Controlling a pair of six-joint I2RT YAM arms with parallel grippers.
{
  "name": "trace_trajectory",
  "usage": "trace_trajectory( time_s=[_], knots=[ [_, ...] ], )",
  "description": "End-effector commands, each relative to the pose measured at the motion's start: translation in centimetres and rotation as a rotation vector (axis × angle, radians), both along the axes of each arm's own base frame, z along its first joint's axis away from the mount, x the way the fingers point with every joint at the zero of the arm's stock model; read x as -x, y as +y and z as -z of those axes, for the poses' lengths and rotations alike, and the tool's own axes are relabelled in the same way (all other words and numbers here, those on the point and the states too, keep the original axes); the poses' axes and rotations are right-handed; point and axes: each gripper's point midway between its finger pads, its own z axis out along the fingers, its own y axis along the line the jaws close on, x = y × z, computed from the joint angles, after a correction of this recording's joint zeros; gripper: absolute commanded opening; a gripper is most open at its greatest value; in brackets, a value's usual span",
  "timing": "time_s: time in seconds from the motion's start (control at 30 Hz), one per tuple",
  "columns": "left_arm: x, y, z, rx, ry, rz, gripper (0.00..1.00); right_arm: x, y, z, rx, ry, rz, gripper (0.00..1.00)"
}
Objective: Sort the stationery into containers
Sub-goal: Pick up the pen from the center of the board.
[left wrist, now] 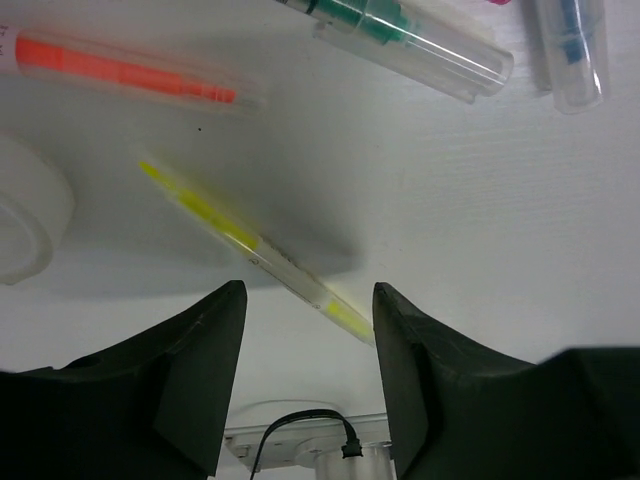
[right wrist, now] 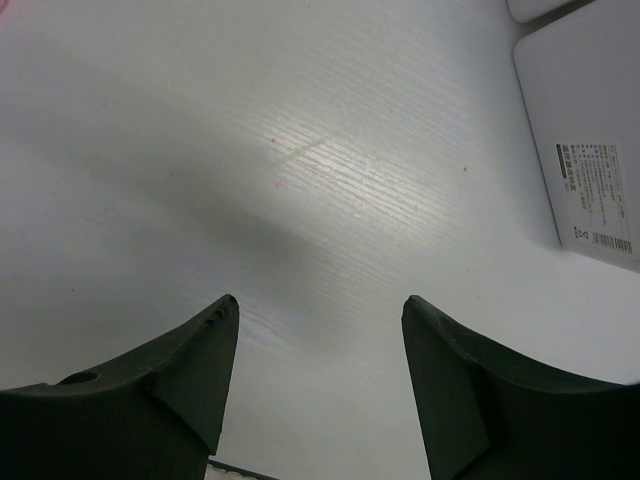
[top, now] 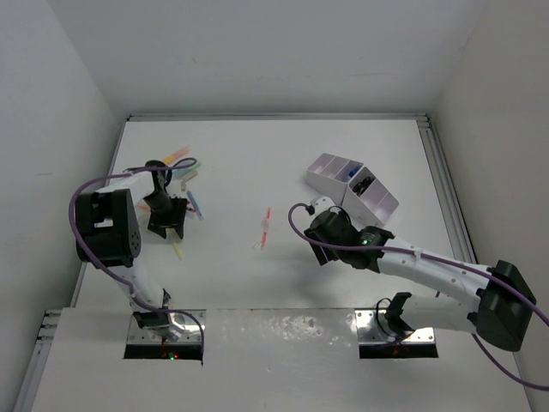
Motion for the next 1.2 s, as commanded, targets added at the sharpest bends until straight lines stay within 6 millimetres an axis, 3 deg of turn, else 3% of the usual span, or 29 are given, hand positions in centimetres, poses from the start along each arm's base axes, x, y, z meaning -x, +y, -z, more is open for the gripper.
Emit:
trace_trajectory(
  time_s=[0.0,0.2,0.47,0.63,0.7,0.83,0.93,1.07,1.13,1.17],
  knots=[
    [-0.2,0.2,0.5,0.001,-0.013,-0.044,0.51,-1.1,1.2,-1.4,-0.054,-0.036,0.031,0.65],
    [0.3,0.5,1.6,0.015,0.023,-0.071,0.32,-1.8,2.7,-2.2,-0.082,-0.035,0.03,0.65],
    [0.3,0.7,1.5,0.036,0.005,-0.085,0.2,-2.4,3.9,-3.5,-0.119,-0.044,0.045,0.65],
    [0.1,1.0,1.1,0.057,-0.014,-0.101,0.0,-2.5,5.2,-4.2,-0.154,-0.033,0.075,0.63],
    [-0.1,1.2,0.4,0.063,-0.038,-0.102,0.0,-3.0,6.0,-4.9,-0.181,-0.033,0.127,0.57],
    [-0.9,1.4,-2.4,0.093,-0.099,-0.085,0.0,-4.1,8.3,-5.7,-0.373,-0.01,0.369,0.54],
    [-1.6,1.3,-5.9,0.115,-0.202,-0.051,0.0,-5.5,11.7,-6.0,-0.541,-0.012,0.47,0.54],
    [-1.6,1.1,-9.4,0.119,-0.294,0.057,0.0,-6.3,15.9,-4.6,-0.7,0.028,0.644,0.54],
    [-1.7,1.6,-10.8,0.083,-0.349,0.115,0.0,-6.6,16.8,-3.9,-0.719,0.028,0.703,0.54],
    [-1.7,1.9,-11.1,0.065,-0.361,0.122,0.0,-6.9,17.8,-4.4,-0.741,0.026,0.723,0.53]
  ],
)
